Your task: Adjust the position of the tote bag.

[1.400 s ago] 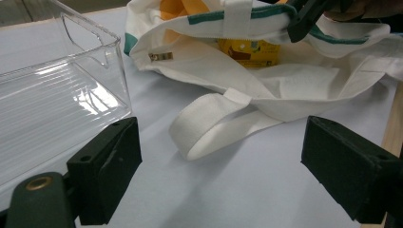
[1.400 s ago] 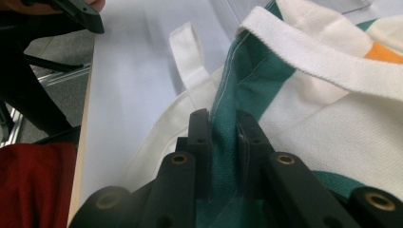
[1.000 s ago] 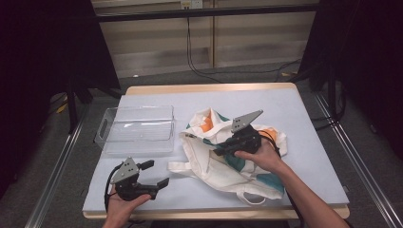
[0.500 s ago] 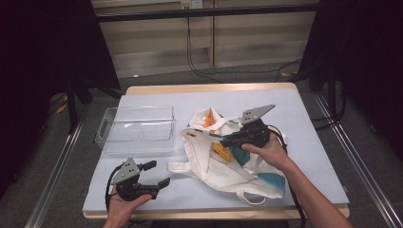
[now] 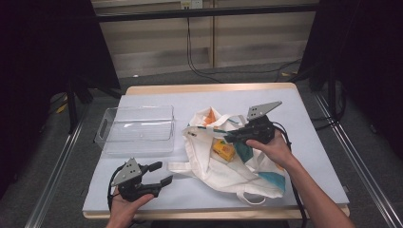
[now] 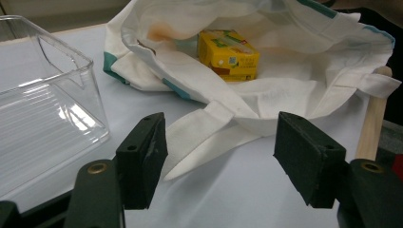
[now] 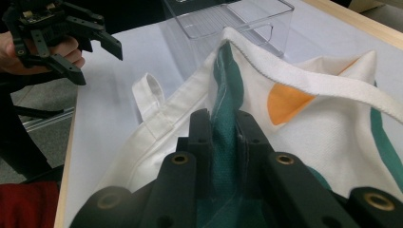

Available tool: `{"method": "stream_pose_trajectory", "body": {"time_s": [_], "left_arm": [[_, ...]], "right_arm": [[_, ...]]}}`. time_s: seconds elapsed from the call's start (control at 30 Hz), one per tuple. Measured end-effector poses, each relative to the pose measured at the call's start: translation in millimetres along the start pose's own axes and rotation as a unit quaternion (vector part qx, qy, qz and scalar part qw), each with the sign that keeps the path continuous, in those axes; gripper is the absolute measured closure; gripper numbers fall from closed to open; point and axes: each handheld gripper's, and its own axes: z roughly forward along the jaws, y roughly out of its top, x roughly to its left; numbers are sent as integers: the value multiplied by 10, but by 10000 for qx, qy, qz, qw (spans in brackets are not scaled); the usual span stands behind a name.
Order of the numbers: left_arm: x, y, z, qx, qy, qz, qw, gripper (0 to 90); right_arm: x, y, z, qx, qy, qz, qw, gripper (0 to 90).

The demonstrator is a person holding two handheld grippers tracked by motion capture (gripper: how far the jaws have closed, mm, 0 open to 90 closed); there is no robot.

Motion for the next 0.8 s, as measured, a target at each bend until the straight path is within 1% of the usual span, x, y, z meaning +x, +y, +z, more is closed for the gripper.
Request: {"method": "stream_pose_trajectory", "body": {"time_s": [0.03, 0.07, 0.1, 0.13, 0.17, 0.2, 0.27, 0.3, 0.33, 0.37, 0.43, 0.5, 0.53, 0.57, 0.6, 0.63, 0.67, 0.7, 0.8], "left_arm": [[-3, 3, 0, 28, 6, 49, 10000, 359], [-7, 3, 4, 37, -24, 36, 10000, 370], [-26, 7, 10, 61, 23, 1, 10000, 379], [-21, 5, 23, 13, -104, 7, 9999, 391], [-25, 12, 31, 42, -102, 42, 9999, 400], [-34, 17, 39, 45, -66, 31, 10000, 419], [-47, 35, 59, 55, -98, 50, 9999, 463], [-49, 38, 74, 20, -164, 64, 9998, 472], [-54, 43, 84, 34, -203, 69, 9998, 479], [-69, 53, 95, 81, -140, 119, 9998, 485], [-80, 56, 125, 63, -324, 106, 9994, 520], [-97, 73, 154, 154, -354, 120, 9992, 540], [-108, 77, 175, 141, -390, 94, 9991, 548], [-107, 79, 188, 142, -437, 116, 9989, 552], [-117, 89, 202, 147, -438, 121, 9989, 557], [-124, 99, 222, 129, -536, 139, 9984, 580], [-134, 112, 237, 144, -527, 163, 9984, 602], [-140, 120, 249, 159, -552, 176, 9982, 606], [-175, 145, 301, 230, -662, 255, 9972, 643]], "right_arm": [[-4, 1, -7, -2, -20, 8, 10000, 787], [-14, 1, -19, -14, -40, 4, 10000, 787], [-19, 1, -29, -20, -64, 9, 10000, 787], [-28, 2, -43, -37, -75, 21, 10000, 788], [-33, 2, -53, -53, -93, 25, 9999, 787], [-40, 0, -64, -56, -107, 23, 9999, 788], [-50, -1, -73, -62, -122, 36, 9999, 787], [-55, -3, -77, -59, -138, 52, 9999, 787], [-60, -4, -77, -63, -137, 55, 9999, 787], [-63, -5, -78, -63, -143, 51, 9999, 788], [-72, -3, -83, -85, -146, 44, 9998, 787], [-78, 3, -95, -109, -163, 40, 9998, 787], [-82, 6, -102, -108, -174, 38, 9998, 787], [-85, 10, -111, -111, -199, 22, 9997, 788], [-82, 13, -119, -119, -212, 42, 9997, 788], [-85, 14, -126, -128, -219, 40, 9997, 788], [-89, 13, -133, -131, -231, 37, 9996, 788], [-93, 11, -135, -127, -233, 37, 9996, 788], [-100, 12, -140, -120, -255, 37, 9996, 788]]}}
